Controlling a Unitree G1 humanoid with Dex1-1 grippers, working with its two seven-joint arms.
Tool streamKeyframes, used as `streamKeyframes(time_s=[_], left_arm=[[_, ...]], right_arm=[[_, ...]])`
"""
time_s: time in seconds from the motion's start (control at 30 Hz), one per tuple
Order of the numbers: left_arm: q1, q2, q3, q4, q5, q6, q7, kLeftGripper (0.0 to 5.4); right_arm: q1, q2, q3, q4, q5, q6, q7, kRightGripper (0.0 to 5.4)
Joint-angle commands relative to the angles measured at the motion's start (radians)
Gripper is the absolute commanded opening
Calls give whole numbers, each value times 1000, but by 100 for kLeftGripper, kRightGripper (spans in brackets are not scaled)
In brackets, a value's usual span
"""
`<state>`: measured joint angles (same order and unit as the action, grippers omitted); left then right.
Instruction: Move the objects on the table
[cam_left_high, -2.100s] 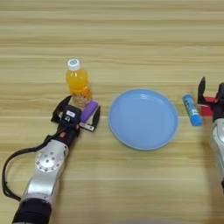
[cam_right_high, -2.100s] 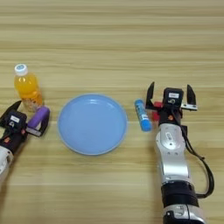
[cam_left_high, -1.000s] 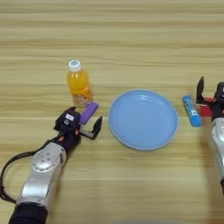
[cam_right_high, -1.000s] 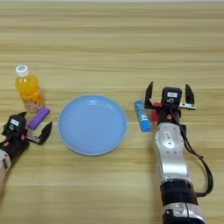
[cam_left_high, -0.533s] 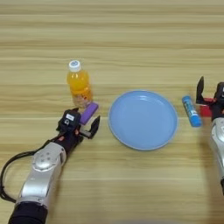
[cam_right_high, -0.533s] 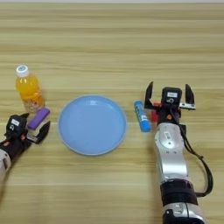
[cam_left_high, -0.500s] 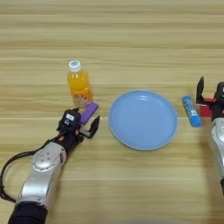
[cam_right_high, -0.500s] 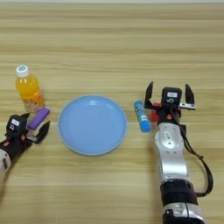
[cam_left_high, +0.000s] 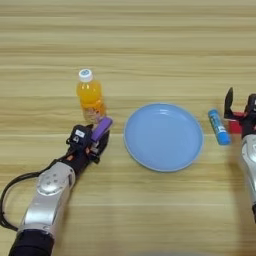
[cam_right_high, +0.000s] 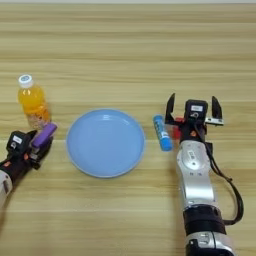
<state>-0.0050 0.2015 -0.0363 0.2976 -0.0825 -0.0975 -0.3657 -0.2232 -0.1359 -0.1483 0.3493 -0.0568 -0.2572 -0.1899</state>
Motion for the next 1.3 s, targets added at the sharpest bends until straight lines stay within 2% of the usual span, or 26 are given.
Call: streamKeyframes(time_s=[0.03,0.37,0.6,0.77,1.0,1.13,1.3], left_arm=[[54,-2,-21,64,28,34,4,223],[50,0,-26,76,24,17,4,134],[50,-3,-27,75,14,-8,-12,134],[52,-32,-36,53,-19,-39,-47,134],[49,-74,-71,18,-17,-94,-57,134],[26,-94,-79,67,-11,-126,-47,133],[19,-101,-75,87,-6,-150,-39,133]], right_arm=[[-10,-3,-1,-7,-10,-3,-6,540],[-14,-3,-1,-1,-10,-5,-6,540],[-15,-3,0,3,-10,-5,-6,540],[-14,-4,0,4,-10,-5,-4,540],[-17,-6,-1,14,-8,-7,-1,540],[-20,-6,0,19,-9,-10,-3,540],[-20,-5,1,19,-10,-10,-3,540]])
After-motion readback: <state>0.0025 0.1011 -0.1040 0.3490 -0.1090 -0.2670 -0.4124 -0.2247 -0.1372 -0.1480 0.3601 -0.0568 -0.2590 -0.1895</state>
